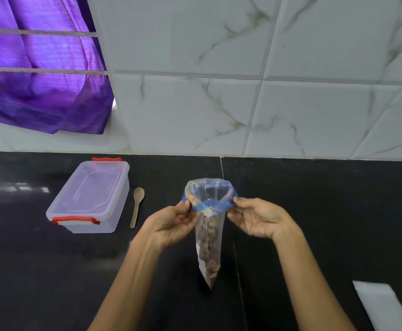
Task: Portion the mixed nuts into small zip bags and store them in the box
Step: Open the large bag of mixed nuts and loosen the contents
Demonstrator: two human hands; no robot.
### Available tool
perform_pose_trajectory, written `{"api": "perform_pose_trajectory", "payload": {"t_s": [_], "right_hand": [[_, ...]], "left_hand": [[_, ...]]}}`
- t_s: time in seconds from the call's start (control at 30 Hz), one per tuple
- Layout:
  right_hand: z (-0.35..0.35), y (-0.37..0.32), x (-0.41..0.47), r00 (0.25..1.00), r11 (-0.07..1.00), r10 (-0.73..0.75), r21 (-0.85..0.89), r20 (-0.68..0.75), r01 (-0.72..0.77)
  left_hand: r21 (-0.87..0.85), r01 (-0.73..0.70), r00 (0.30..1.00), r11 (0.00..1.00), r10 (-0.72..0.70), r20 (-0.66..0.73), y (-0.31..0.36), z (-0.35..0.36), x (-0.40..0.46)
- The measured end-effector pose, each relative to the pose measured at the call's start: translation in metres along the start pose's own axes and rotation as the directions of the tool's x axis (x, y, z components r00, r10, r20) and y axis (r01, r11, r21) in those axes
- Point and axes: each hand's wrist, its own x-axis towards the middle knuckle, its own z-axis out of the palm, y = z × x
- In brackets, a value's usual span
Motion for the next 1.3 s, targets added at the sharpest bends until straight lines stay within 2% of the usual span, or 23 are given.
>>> {"api": "perform_pose_trajectory", "payload": {"t_s": [0.07,0.13,0.23,0.3,0.33,0.4,0.47,0.53,0.6,0.63,0.7,0.73,0.8,0.87,0.93,0.97,1.0,1.07,1.1,1.2,1.3], "right_hand": [[0.001,0.006,0.000,1.000,0.998,0.021,-0.064,0.017,-0.020],[0.005,0.009,-0.003,0.999,0.958,0.005,-0.286,-0.048,-0.018],[0.013,0.016,-0.012,0.970,0.707,-0.113,-0.703,-0.215,-0.074],[0.018,0.020,-0.019,0.962,0.566,-0.162,-0.819,-0.219,-0.091],[0.019,0.022,-0.021,0.961,0.531,-0.190,-0.844,-0.202,-0.072],[0.020,0.024,-0.025,0.954,0.559,-0.261,-0.829,-0.148,0.024],[0.020,0.026,-0.027,0.947,0.691,-0.307,-0.706,-0.098,0.151],[0.018,0.029,-0.028,0.956,0.852,-0.285,-0.475,-0.065,0.222],[0.016,0.036,-0.028,0.981,0.964,-0.194,-0.190,-0.023,0.186],[0.016,0.039,-0.029,0.990,0.989,-0.138,-0.045,0.010,0.138],[0.013,0.047,-0.031,0.995,0.986,-0.073,0.152,0.065,0.063],[0.012,0.052,-0.031,0.995,0.984,-0.071,0.169,0.070,0.058],[0.013,0.060,-0.034,0.996,0.995,-0.089,0.043,0.018,0.088],[0.018,0.065,-0.043,0.987,0.937,-0.131,-0.336,-0.093,0.093],[0.025,0.066,-0.054,0.968,0.715,-0.177,-0.699,-0.175,0.005],[0.027,0.066,-0.060,0.967,0.616,-0.174,-0.786,-0.189,-0.043],[0.029,0.065,-0.063,0.971,0.571,-0.150,-0.818,-0.189,-0.071],[0.033,0.065,-0.068,0.980,0.567,-0.126,-0.822,-0.154,-0.057],[0.034,0.067,-0.069,0.980,0.599,-0.143,-0.801,-0.136,-0.024],[0.036,0.072,-0.070,0.971,0.787,-0.206,-0.610,-0.119,0.092],[0.032,0.081,-0.069,0.965,0.889,-0.245,-0.418,-0.089,0.187]], "left_hand": [[0.112,0.042,0.999,0.993,-0.044,0.011,-0.007,-0.003,-0.001],[0.269,0.072,0.997,0.961,-0.074,-0.001,-0.013,-0.003,-0.007],[0.418,0.008,1.000,0.908,-0.006,-0.007,-0.021,-0.002,-0.015],[0.460,-0.050,0.999,0.886,0.050,0.011,-0.029,0.000,-0.020],[0.461,-0.070,0.997,0.885,0.074,0.010,-0.032,0.000,-0.023],[0.425,-0.105,0.993,0.899,0.114,0.005,-0.036,-0.001,-0.025],[0.321,-0.118,0.993,0.940,0.118,0.018,-0.039,-0.001,-0.029],[0.101,-0.083,0.996,0.991,0.080,0.039,-0.039,0.000,-0.034],[-0.144,-0.033,0.999,0.989,0.039,0.038,-0.040,0.001,-0.039],[-0.213,-0.028,0.998,0.977,0.038,0.042,-0.042,0.001,-0.040],[-0.216,-0.025,0.998,0.976,0.035,0.044,-0.049,-0.002,-0.041],[-0.139,-0.025,0.999,0.990,0.028,0.018,-0.052,-0.005,-0.041],[0.066,-0.028,0.997,0.997,0.032,-0.064,-0.059,-0.008,-0.042],[0.187,-0.015,0.993,0.982,0.037,-0.115,-0.064,-0.008,-0.045],[0.223,-0.011,0.991,0.975,0.040,-0.125,-0.068,-0.009,-0.048],[0.223,-0.019,0.991,0.975,0.049,-0.128,-0.070,-0.010,-0.049],[0.215,-0.031,0.989,0.976,0.062,-0.135,-0.071,-0.009,-0.050],[0.174,-0.069,0.988,0.982,0.091,-0.122,-0.072,-0.007,-0.054],[0.147,-0.096,0.988,0.984,0.113,-0.106,-0.073,-0.006,-0.056],[0.060,-0.182,0.980,0.982,0.186,-0.076,-0.072,-0.004,-0.058],[-0.084,-0.195,0.979,0.977,0.189,-0.074,-0.073,-0.006,-0.055]]}}
